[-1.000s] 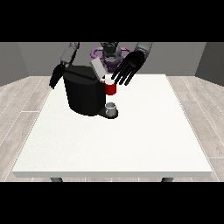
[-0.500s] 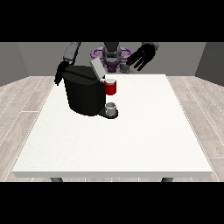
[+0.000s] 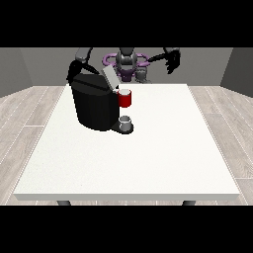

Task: Insert the coffee pod into the coffee machine and close the lid

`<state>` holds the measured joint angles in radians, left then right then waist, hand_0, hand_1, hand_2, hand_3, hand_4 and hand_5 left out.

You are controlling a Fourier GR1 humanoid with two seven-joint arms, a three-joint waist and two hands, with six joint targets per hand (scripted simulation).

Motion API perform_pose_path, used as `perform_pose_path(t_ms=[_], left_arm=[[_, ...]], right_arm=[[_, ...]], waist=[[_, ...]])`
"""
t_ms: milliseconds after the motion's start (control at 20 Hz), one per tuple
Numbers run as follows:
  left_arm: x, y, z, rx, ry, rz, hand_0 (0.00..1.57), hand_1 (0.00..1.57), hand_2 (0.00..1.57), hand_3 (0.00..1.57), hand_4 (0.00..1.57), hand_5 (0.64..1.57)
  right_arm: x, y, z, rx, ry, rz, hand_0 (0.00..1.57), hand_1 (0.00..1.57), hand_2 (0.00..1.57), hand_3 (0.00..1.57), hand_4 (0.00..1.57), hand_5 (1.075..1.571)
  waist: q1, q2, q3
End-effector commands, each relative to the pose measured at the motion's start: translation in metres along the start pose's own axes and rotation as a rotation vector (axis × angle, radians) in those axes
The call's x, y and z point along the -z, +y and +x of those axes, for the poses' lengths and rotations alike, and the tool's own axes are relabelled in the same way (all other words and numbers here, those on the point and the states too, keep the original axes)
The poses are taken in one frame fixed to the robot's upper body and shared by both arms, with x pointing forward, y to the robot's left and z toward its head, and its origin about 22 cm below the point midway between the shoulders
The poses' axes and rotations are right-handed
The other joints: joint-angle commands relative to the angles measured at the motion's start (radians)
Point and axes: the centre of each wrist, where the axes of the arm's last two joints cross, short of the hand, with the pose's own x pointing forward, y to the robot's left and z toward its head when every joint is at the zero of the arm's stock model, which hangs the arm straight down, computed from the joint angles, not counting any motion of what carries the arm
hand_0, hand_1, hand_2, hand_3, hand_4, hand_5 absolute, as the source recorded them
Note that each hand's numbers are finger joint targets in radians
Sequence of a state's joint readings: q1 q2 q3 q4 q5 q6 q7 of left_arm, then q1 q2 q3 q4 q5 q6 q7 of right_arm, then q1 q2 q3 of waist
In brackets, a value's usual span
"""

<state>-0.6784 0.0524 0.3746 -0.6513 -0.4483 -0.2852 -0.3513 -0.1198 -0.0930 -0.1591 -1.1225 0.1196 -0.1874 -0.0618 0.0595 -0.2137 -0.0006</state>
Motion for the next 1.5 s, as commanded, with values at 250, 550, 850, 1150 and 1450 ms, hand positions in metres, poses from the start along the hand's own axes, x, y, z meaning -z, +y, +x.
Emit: perform_pose_path(t_ms=[250, 550, 850, 1150, 1450], left_arm=[[-0.058, -0.014, -0.065, -0.122, 0.192, 0.066, 0.00, 0.00, 0.00, 0.00, 0.41, 1.571], [-0.061, -0.033, -0.062, -0.167, 0.166, 0.018, 0.00, 0.00, 0.00, 0.00, 0.46, 1.571], [-0.053, -0.018, -0.025, -0.170, 0.053, 0.050, 0.00, 0.00, 0.00, 0.00, 0.39, 1.571], [-0.054, 0.005, -0.006, -0.136, -0.010, 0.057, 0.00, 0.00, 0.00, 0.00, 0.36, 1.571], [-0.051, -0.003, 0.029, -0.088, -0.112, 0.070, 0.00, 0.00, 0.00, 0.00, 0.30, 1.571]], right_arm=[[0.001, 0.029, 0.060, 0.043, -0.156, 0.249, 0.00, 0.00, 0.00, 0.00, 0.00, 1.571], [0.025, 0.001, 0.091, -0.015, -0.233, 0.260, 0.00, 0.00, 0.00, 0.00, 0.25, 1.571], [0.044, -0.006, 0.123, 0.033, -0.248, 0.211, 0.00, 0.00, 0.00, 0.00, 0.00, 1.571], [0.055, 0.012, 0.155, 0.141, -0.224, 0.246, 0.00, 0.00, 0.00, 0.00, 0.08, 1.571], [0.070, 0.011, 0.148, 0.182, -0.216, 0.210, 0.00, 0.00, 0.00, 0.00, 0.17, 1.571]], waist=[[0.008, -0.146, -0.0001], [0.079, -0.120, 0.0008], [0.112, -0.015, 0.0008], [0.115, 0.079, 0.0006], [0.153, 0.153, 0.0009]])
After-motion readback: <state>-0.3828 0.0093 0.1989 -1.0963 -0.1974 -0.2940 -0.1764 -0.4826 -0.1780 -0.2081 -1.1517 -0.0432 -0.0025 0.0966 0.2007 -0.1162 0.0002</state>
